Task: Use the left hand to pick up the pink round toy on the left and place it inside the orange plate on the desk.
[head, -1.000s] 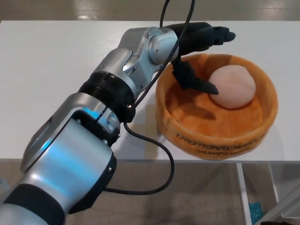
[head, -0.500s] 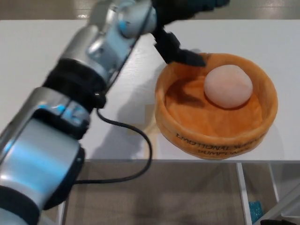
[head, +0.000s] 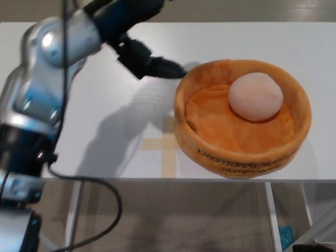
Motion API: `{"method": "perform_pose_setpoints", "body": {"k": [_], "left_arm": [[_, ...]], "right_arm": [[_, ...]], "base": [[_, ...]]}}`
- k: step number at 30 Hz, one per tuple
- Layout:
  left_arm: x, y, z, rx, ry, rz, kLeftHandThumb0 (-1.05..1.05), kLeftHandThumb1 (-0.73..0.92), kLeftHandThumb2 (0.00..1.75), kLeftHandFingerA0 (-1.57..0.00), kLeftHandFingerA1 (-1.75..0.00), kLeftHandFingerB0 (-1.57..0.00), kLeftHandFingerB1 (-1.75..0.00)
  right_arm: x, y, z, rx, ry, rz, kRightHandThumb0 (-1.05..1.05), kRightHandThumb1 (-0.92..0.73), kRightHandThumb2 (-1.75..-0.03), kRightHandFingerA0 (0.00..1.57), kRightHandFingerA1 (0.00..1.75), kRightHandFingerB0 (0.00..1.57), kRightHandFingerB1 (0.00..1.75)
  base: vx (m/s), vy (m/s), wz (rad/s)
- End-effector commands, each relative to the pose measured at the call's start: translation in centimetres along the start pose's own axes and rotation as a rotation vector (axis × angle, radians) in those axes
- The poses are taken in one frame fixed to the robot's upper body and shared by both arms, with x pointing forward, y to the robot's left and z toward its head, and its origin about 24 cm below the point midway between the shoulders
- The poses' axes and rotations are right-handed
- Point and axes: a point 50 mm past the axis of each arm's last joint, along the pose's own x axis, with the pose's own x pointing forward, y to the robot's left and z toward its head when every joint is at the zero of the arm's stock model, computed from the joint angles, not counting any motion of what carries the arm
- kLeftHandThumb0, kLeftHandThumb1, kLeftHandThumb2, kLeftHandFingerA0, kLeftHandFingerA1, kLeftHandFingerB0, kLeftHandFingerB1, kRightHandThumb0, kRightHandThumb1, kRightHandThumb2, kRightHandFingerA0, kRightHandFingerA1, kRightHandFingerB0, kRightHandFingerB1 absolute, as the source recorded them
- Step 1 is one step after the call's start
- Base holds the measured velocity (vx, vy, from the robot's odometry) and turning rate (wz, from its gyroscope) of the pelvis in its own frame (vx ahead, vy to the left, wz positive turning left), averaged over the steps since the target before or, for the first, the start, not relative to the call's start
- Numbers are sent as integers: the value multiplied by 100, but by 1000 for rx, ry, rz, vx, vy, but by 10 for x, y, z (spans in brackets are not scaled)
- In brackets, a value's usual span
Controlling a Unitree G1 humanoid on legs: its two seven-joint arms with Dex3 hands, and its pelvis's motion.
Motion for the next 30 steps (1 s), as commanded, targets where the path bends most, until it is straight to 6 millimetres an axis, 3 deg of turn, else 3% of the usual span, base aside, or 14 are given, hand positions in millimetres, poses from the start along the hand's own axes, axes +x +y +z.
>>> {"method": "perform_pose_setpoints", "body": {"k": [1,2,4,7,9,10,16,18,19,21,23,24,26,30], "left_arm": [[-107,10,36,-62,-224,54,-78,48,85,-8,-16,-9,-25],[-115,9,40,-63,-243,60,-69,53,57,0,-25,-10,-25],[-130,6,46,-74,-275,63,-71,44,80,-2,-16,-10,-27],[-152,-2,53,-120,-291,42,-65,48,56,0,-24,-11,-26],[-162,-6,58,-161,-309,16,-63,39,76,0,-18,-8,-30],[-170,-8,60,-183,-316,4,-57,45,55,-2,-26,-13,-26],[-199,-14,67,-306,-291,-126,-63,45,55,0,-25,-12,-26],[-205,-16,66,-342,-288,-143,-65,47,55,-2,-26,-14,-27],[-208,-17,64,-362,-287,-170,-77,44,82,-6,-39,-10,-38],[-212,-19,58,-425,-286,-228,-75,49,56,-23,-36,-20,-27],[-214,-22,54,-486,-286,-260,-75,49,56,-23,-36,-20,-27],[-217,-25,50,-511,-273,-286,-80,41,80,-28,-46,-22,-40],[-223,-32,42,-555,-248,-345,-86,56,58,-38,-41,-30,-33],[-228,-40,33,-615,-239,-409,-90,59,59,-36,-42,-30,-34]], "right_arm": [[-4,-6,-11,-4,42,-4,-37,-57,-58,75,58,63,44],[-4,-6,-11,-4,40,-3,-38,-58,-58,74,58,62,44],[-4,-6,-11,-10,38,-1,-38,-58,-58,74,58,62,45],[-5,-6,-12,-22,40,-3,-38,-59,-58,74,57,62,44],[-5,-6,-13,-22,43,-4,-38,-59,-58,73,55,62,44],[-5,-5,-13,-22,44,-6,-38,-58,-58,74,56,63,44],[-6,-5,-15,-21,49,-8,-38,-58,-58,74,59,64,44],[-6,-4,-14,-33,50,-11,-39,-58,-58,75,57,64,43],[-6,-5,-15,-32,50,-10,-39,-58,-58,75,58,63,44],[-7,-5,-16,-27,48,-8,-38,-58,-58,75,59,64,44],[-7,-5,-15,-24,48,-8,-38,-58,-58,75,59,64,44],[-7,-5,-16,-19,50,-8,-37,-58,-58,75,61,63,44],[-7,-5,-17,-10,54,-8,-38,-58,-58,75,62,63,44],[-8,-4,-18,0,62,-10,-38,-58,-58,75,62,64,44]], "base": [[0,0,0],[0,0,0],[0,0,0],[0,0,0],[0,0,0],[0,0,0],[0,0,0],[0,0,0],[0,0,0],[0,0,0],[0,0,0],[0,0,0],[0,0,0],[0,0,0]]}}
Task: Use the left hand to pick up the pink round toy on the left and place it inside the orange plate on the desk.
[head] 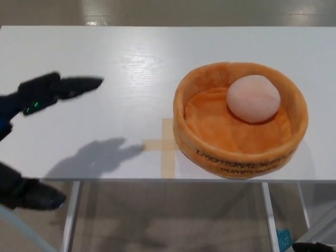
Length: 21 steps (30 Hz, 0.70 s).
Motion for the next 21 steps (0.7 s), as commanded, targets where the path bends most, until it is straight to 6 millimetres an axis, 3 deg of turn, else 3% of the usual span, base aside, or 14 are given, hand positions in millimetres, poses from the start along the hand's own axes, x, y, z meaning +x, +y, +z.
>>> {"method": "perform_pose_setpoints", "body": {"k": [1,4,5,7,10,21], "left_arm": [[-55,-23,19,-444,-203,-532,-89,56,58,-34,-42,-31,-34],[-64,-38,-3,-570,-84,-574,-80,52,56,-25,-39,-28,-29],[-65,-41,-7,-600,-65,-581,-70,48,56,-25,-40,-27,-29],[-65,-43,-11,-628,-51,-588,-70,48,56,-25,-40,-27,-29],[-72,-66,-46,-755,95,-596,-60,45,55,-32,-41,-29,-30],[-97,-110,-126,-815,458,-398,-60,58,57,-31,-41,-24,-29]], "right_arm": [[-9,-4,-20,-2,70,-9,-38,-59,-58,74,61,63,43],[-10,-4,-22,-11,76,-7,-39,-59,-58,74,62,63,43],[-10,-5,-22,-8,79,-8,-39,-60,-58,73,61,63,43],[-10,-5,-22,-5,81,-8,-39,-60,-58,73,61,63,43],[-10,-4,-23,3,80,-9,-39,-58,-58,74,60,64,44],[-11,-3,-25,-21,86,-12,-38,-59,-58,75,56,63,44]], "base": [[0,0,0],[0,0,0],[0,0,0],[0,0,0],[0,0,0],[0,0,0]]}}
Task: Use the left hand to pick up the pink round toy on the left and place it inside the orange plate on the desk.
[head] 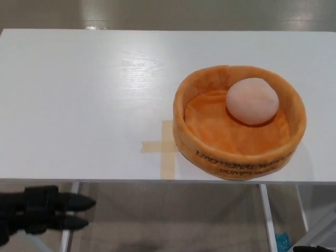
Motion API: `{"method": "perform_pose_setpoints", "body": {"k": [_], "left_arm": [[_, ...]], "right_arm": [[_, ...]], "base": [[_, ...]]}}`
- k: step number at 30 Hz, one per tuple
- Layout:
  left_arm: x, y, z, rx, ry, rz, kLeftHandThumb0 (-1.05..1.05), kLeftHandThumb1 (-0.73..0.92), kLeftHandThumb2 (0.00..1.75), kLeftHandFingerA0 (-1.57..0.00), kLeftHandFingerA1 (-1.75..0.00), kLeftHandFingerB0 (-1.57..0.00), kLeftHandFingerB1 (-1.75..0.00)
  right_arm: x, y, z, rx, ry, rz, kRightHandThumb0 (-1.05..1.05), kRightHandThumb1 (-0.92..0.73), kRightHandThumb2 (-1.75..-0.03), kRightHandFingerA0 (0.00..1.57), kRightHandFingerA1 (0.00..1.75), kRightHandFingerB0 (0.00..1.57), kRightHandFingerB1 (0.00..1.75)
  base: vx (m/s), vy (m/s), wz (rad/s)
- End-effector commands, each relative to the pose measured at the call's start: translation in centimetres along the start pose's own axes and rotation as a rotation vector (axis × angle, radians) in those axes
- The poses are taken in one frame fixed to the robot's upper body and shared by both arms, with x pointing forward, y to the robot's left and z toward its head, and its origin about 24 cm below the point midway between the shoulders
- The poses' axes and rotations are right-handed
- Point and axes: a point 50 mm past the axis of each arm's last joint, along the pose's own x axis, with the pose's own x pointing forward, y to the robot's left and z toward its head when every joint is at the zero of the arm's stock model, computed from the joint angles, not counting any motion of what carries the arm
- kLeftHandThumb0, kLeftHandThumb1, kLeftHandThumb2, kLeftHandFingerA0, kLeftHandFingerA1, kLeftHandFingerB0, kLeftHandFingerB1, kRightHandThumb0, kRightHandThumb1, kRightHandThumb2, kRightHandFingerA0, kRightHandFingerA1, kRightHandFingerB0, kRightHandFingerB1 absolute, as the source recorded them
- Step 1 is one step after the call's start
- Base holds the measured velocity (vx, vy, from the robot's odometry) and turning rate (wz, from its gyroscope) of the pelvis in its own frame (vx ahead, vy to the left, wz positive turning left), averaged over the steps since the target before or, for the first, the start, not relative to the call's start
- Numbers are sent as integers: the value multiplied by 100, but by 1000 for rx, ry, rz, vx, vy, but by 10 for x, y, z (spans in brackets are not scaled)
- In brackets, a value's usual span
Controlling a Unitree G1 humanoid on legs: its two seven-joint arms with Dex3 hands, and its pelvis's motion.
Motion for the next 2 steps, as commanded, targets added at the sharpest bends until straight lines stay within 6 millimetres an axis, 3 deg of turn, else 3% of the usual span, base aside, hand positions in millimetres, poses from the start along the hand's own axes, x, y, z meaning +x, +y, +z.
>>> {"method": "perform_pose_setpoints", "body": {"k": [1,2], "left_arm": [[-2,-11,-81,-255,169,23,-60,58,57,-31,-41,-24,-29],[-1,-11,-88,-272,185,47,-60,58,57,-31,-41,-24,-29]], "right_arm": [[-8,-4,-19,-24,66,-11,-38,-59,-58,75,56,63,44],[-8,-4,-18,-26,64,-11,-38,-59,-58,75,56,63,44]], "base": [[0,0,0],[0,0,0]]}}
